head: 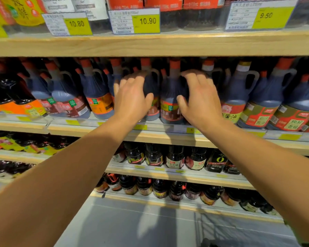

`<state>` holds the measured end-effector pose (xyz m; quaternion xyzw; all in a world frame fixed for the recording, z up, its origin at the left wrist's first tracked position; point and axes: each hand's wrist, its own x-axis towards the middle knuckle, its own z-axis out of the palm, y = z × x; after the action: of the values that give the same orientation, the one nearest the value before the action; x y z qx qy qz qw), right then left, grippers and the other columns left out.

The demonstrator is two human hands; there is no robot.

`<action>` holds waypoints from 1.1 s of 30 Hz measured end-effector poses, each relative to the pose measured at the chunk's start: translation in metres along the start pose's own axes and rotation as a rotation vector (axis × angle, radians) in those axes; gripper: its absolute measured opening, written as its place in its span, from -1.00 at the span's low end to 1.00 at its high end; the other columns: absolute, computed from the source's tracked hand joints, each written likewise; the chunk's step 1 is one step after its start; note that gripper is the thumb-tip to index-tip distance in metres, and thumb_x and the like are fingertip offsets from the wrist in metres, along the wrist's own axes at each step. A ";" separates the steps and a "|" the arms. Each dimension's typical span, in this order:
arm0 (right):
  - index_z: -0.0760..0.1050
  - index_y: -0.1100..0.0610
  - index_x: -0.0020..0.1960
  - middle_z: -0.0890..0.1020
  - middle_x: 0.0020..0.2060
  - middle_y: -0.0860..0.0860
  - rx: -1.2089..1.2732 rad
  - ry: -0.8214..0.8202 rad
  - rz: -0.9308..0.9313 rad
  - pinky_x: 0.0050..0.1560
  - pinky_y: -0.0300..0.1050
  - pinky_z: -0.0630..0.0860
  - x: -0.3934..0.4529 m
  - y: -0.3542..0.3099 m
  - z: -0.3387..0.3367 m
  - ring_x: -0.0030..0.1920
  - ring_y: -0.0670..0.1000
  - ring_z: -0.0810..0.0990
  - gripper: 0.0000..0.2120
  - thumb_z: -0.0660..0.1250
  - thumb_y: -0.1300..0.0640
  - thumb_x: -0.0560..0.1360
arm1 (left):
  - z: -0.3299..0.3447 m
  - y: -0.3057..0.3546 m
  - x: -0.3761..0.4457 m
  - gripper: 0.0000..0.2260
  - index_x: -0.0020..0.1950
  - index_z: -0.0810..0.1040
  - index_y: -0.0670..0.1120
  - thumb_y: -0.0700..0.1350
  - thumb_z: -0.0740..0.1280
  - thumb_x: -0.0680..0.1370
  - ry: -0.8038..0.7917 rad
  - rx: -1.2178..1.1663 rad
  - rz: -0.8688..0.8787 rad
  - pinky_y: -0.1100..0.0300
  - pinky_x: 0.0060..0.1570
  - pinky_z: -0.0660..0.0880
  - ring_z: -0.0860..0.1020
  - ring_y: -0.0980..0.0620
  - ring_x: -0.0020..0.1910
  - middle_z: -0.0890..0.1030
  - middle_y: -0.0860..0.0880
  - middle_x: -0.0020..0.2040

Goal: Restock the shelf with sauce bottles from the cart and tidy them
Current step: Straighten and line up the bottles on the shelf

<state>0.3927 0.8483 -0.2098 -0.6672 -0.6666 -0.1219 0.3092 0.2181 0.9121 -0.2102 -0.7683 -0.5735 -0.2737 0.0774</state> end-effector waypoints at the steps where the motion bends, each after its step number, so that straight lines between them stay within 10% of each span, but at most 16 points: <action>1: 0.38 0.14 0.33 0.50 0.14 0.17 0.017 -0.022 -0.016 0.15 0.09 0.38 0.002 -0.009 0.004 0.12 0.25 0.44 -0.52 0.35 0.08 0.44 | -0.002 -0.014 -0.002 -0.62 0.21 0.45 -0.15 0.03 0.33 0.49 0.012 0.015 0.003 -0.14 0.23 0.30 0.44 -0.25 0.14 0.55 -0.21 0.07; 13: 0.45 0.14 0.26 0.60 0.09 0.22 -0.185 -0.065 0.108 -0.08 0.03 0.44 0.059 -0.096 0.053 0.10 0.28 0.55 -0.66 0.21 -0.02 0.57 | -0.009 -0.105 0.055 -0.59 0.37 0.42 -0.05 0.05 0.20 0.55 0.051 -0.045 0.032 -0.01 0.18 0.42 0.45 -0.24 0.26 0.51 -0.18 0.29; 20: 0.09 0.05 0.52 0.26 0.47 0.11 -0.276 -0.100 0.188 0.49 0.19 0.06 0.091 -0.099 0.078 0.44 0.21 0.27 -0.39 0.22 -0.04 0.54 | 0.006 -0.099 0.088 -0.46 0.52 0.16 -0.01 -0.07 0.25 0.56 -0.133 -0.186 0.074 -0.04 0.18 0.43 0.41 -0.26 0.32 0.35 -0.15 0.45; 27: 0.28 0.11 0.40 0.49 0.26 0.21 -0.134 -0.051 0.267 0.02 0.05 0.39 0.101 -0.099 0.080 0.22 0.30 0.48 -0.62 0.17 0.11 0.60 | 0.007 -0.099 0.097 -0.62 0.39 0.40 0.00 -0.12 0.26 0.57 -0.042 -0.316 -0.014 0.09 0.21 0.40 0.45 -0.16 0.31 0.49 -0.08 0.34; 33: 0.39 0.09 0.32 0.54 0.20 0.19 -0.050 0.001 0.334 0.10 0.06 0.45 0.108 -0.100 0.079 0.20 0.28 0.50 -0.70 0.16 0.10 0.60 | -0.003 -0.108 0.097 -0.65 0.34 0.46 0.08 -0.12 0.27 0.56 -0.045 -0.360 0.021 0.23 0.22 0.34 0.43 -0.08 0.33 0.49 0.00 0.36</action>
<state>0.2857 0.9738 -0.1847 -0.7761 -0.5430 -0.0858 0.3089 0.1357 1.0276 -0.1790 -0.7816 -0.5088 -0.3537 -0.0712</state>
